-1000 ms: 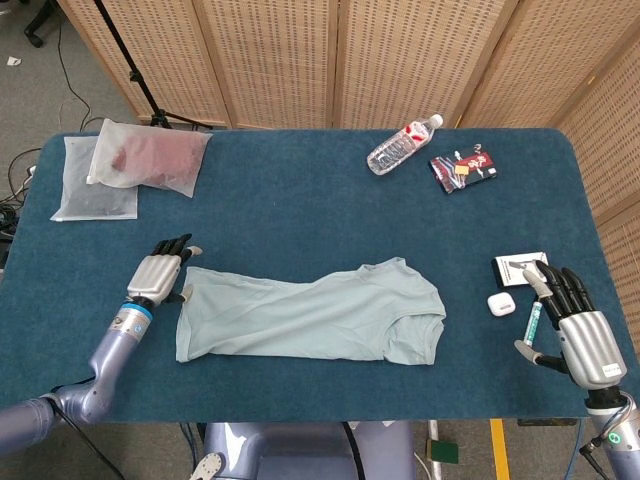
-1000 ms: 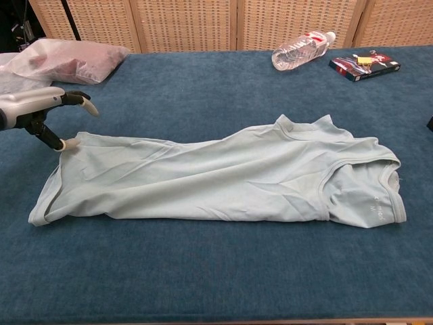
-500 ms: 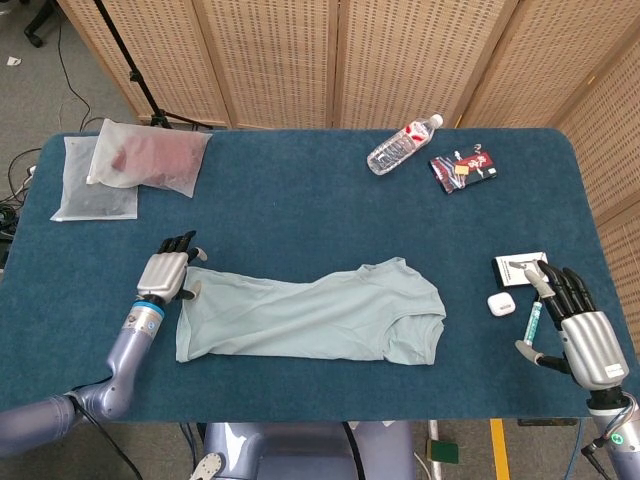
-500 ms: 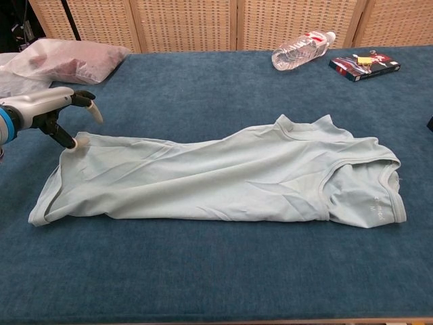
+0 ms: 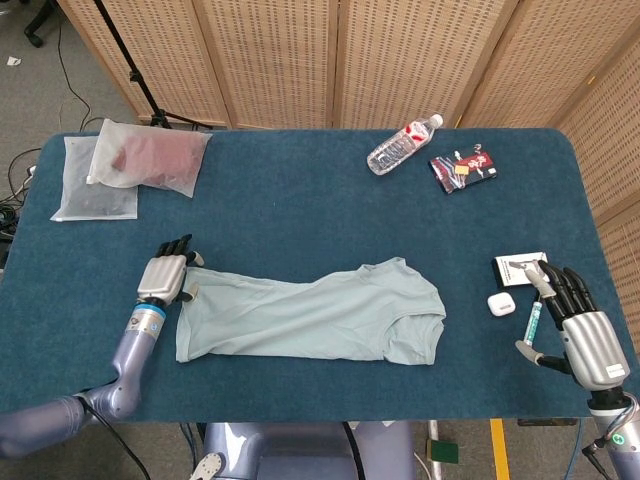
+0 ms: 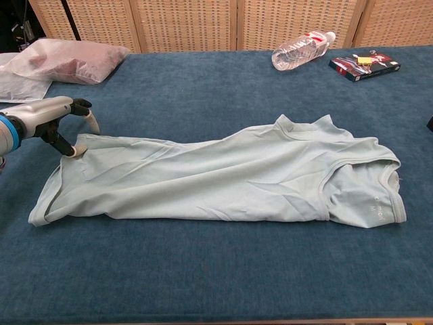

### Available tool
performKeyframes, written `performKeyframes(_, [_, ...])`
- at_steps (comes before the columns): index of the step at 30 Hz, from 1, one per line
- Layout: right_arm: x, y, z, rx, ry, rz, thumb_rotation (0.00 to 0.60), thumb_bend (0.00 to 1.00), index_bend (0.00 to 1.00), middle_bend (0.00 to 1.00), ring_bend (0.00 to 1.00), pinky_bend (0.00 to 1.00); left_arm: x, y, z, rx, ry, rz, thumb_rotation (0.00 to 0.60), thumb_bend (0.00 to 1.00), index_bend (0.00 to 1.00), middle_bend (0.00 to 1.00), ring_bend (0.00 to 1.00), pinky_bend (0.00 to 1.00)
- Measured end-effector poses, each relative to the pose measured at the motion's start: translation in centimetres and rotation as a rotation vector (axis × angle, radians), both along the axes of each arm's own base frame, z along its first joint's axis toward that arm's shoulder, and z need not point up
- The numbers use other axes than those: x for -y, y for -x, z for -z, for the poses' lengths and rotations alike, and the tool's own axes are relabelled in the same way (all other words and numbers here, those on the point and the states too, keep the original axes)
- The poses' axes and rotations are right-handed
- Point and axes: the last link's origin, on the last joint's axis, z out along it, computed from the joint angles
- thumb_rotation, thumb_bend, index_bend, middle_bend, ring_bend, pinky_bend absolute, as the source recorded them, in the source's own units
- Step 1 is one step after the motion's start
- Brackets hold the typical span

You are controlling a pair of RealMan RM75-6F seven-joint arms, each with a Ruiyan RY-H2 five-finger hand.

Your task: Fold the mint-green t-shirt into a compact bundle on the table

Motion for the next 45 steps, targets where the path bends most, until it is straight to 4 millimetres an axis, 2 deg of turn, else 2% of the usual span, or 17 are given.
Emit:
performKeyframes(6, [0.0,0.0,0.0,0.001,-0.001,-0.001,0.6,0.0,0.0,0.0,0.0,0.0,0.1,0.3,0.2,-0.01,-0.016,-0.02,0.6,0.42,0.41,0.0,0.0,0.0])
performKeyframes(13, [0.1,0.0,0.0,0.002,-0.005,0.0,0.6,0.0,0.0,0.0,0.0,0.0,0.2,0.3,0.5,0.01,-0.048,-0.037,0.6,0.42,0.58,0.0,0.0,0.0])
performKeyframes(21, [0.1,0.0,0.0,0.001,-0.004,0.0,0.6,0.0,0.0,0.0,0.0,0.0,0.4,0.2,0.6,0.02,-0.065,-0.041,0.6,0.43,0.63,0.0,0.0,0.0])
performKeyframes(29, [0.1,0.0,0.0,0.003,-0.002,0.0,0.6,0.0,0.0,0.0,0.0,0.0,0.3,0.1,0.4,0.019,-0.086,-0.039,0.6,0.49,0.71,0.0,0.0,0.0])
performKeyframes(38, [0.1,0.0,0.1,-0.001,-0.001,0.0,0.6,0.0,0.0,0.0,0.0,0.0,0.0,0.5,-0.4,0.007,-0.108,-0.051,0.6,0.5,0.76,0.0,0.0,0.0])
performKeyframes(45, [0.1,0.0,0.1,-0.001,-0.002,0.0,0.6,0.0,0.0,0.0,0.0,0.0,-0.8,1.9,-2.3,-0.036,-0.146,-0.069,0.6,0.51,0.77,0.0,0.0,0.0])
